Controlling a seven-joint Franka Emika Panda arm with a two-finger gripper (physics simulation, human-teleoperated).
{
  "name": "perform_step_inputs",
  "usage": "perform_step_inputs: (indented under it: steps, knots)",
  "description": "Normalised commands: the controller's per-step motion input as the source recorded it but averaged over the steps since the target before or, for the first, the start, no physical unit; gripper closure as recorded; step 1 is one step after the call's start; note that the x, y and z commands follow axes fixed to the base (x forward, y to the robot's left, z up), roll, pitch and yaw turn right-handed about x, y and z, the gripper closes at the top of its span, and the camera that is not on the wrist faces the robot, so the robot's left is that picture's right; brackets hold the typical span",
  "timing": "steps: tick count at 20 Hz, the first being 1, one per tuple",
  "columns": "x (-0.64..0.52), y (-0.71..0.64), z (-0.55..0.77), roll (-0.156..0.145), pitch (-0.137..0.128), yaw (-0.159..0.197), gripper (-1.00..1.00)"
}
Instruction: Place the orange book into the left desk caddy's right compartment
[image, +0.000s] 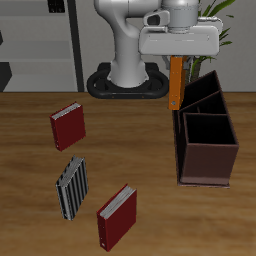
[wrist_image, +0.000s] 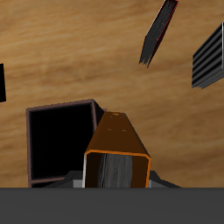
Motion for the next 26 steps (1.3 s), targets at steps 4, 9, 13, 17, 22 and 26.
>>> perform_step_inputs:
  steps: [4, 9, 13, 17, 22, 26]
  knots:
    - [0.01, 0.39, 0.05, 0.036, 0.008, 0.017, 1.00]
    - [0.06, 0.37, 0.12, 0.021, -0.010, 0.009, 1.00]
    - [0.15, 0.27, 0.07, -0.016, 0.020, -0.033, 1.00]
    - [0.15, 0.34, -0.05, -0.011, 0.038, -0.012, 1.00]
    - [0.11, 0.33, -0.12, 0.018, 0.029, 0.030, 1.00]
    - [0.00, 0.02, -0.08, 0.002, 0.018, 0.009, 1.00]
